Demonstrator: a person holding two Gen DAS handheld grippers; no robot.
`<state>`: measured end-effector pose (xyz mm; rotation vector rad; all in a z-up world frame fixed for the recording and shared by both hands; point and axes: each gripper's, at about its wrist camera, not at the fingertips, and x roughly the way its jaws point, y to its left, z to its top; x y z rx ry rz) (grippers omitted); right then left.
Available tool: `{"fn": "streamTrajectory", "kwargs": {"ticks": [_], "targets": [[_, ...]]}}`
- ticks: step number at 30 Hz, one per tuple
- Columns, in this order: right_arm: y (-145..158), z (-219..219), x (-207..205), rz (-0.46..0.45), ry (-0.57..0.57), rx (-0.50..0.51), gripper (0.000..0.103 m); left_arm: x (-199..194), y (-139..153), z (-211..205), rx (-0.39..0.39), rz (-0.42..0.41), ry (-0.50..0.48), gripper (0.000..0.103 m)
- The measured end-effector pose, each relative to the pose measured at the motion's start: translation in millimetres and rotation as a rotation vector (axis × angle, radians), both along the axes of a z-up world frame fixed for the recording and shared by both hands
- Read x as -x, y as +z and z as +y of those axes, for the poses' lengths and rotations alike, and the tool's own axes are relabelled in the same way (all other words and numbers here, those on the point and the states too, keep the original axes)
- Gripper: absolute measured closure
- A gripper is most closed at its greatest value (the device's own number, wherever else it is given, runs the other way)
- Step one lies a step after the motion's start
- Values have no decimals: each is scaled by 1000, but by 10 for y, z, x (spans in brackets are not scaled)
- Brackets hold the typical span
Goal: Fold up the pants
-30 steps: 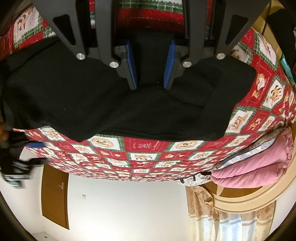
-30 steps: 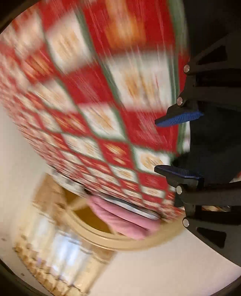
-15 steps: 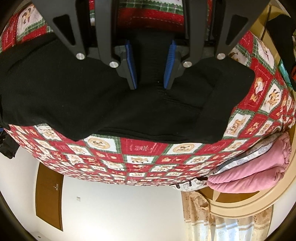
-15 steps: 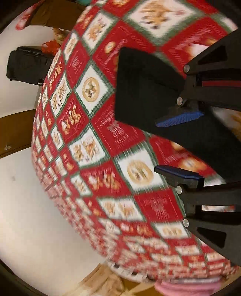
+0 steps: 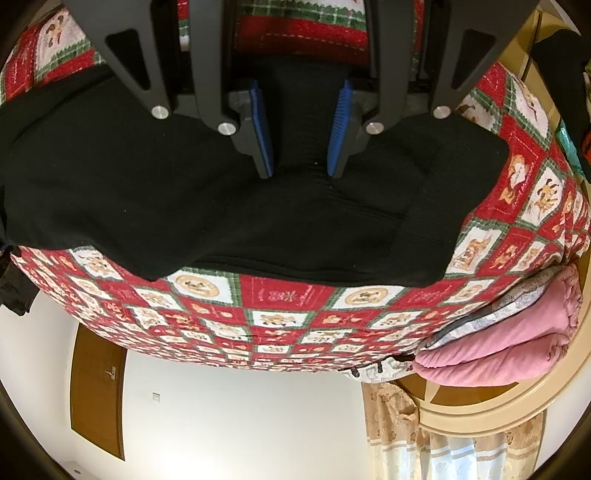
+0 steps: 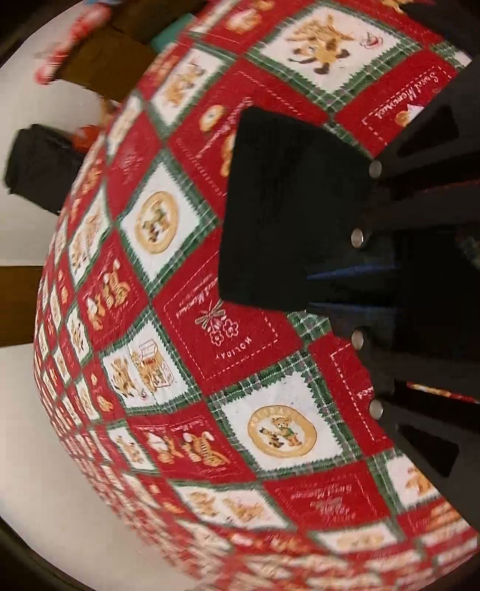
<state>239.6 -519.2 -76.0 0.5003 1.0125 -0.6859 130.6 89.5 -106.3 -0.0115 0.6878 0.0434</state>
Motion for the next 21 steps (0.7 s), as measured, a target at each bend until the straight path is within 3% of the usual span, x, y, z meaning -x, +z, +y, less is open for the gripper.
{"fn": "streamTrajectory", "kwargs": {"ticks": [3,7,12,16,21], "targets": [[161,-60,287,-169,17,-105,97,-3,3,13,1,1,-6,70],[525,-21,784,-371,52,-152,98,-19,16,61,32,12,-21,69],[955,103,1809,-598,41,-192,98,-54,37,110,64,34,-47,68],[895,174,2524,-625,4,-167,97,-60,34,91,58,35,-52,67],[705,124,2751,-630,-57,-146,97,-85,58,40,26,62,-39,67]]}}
